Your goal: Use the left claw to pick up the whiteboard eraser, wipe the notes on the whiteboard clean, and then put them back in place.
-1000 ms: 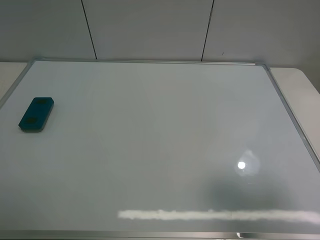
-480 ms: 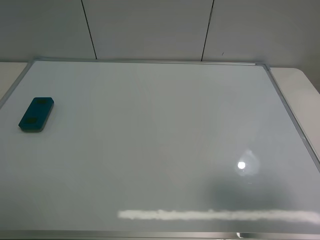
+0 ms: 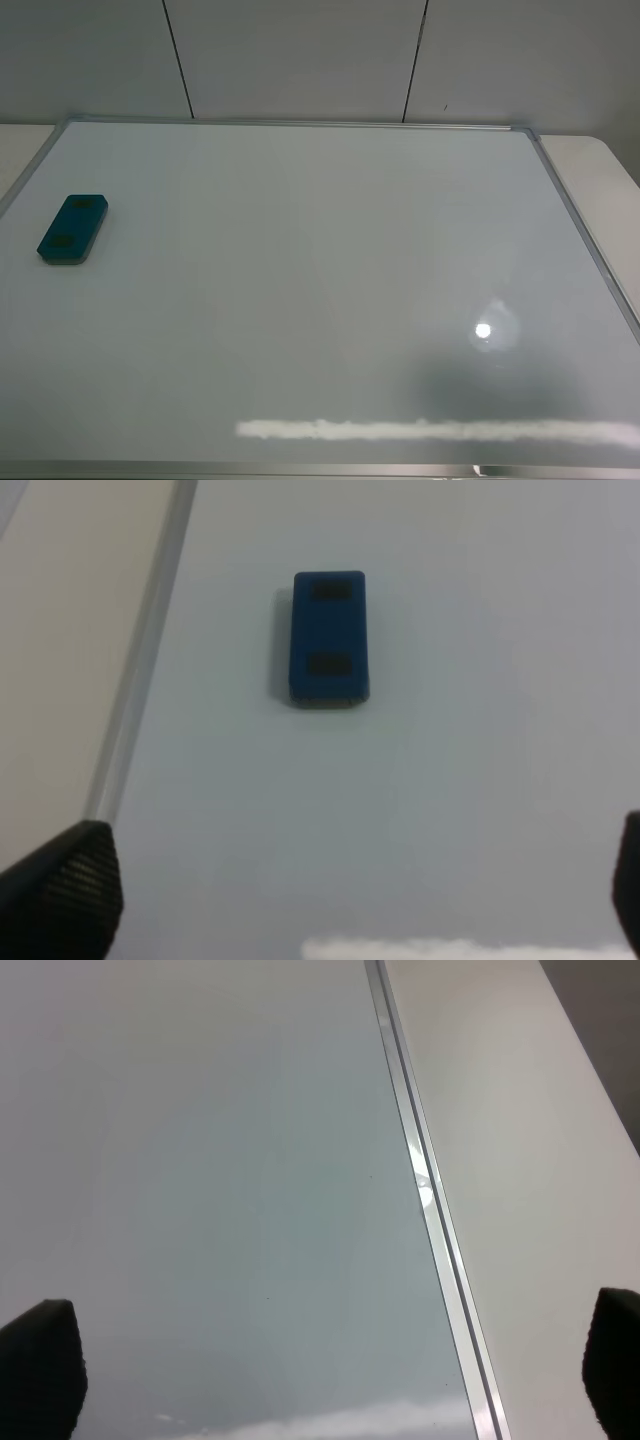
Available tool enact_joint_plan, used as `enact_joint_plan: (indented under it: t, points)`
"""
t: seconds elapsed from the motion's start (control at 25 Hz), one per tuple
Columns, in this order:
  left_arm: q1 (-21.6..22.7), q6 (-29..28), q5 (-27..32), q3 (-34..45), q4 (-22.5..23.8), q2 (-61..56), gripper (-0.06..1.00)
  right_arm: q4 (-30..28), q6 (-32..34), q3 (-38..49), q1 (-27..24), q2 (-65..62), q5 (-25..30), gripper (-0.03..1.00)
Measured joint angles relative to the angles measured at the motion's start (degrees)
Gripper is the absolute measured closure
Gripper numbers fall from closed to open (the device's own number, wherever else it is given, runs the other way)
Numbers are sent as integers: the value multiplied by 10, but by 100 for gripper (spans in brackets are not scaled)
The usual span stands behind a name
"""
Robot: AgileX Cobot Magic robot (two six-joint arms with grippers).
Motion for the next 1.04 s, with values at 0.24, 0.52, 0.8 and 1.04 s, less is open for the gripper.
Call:
enact_joint_plan:
  t: [0.24, 0.52, 0.8, 1.04]
  points:
    - [0, 0, 0, 0, 0, 0, -5, 0, 0, 0, 0, 0, 0, -2]
    - [0, -2, 0, 0, 0, 0, -5, 0, 0, 0, 0, 0, 0, -2]
    - [0, -2, 0, 0, 0, 0, -5, 0, 0, 0, 0, 0, 0, -2]
    - [0, -2, 0, 0, 0, 0, -5, 0, 0, 0, 0, 0, 0, -2]
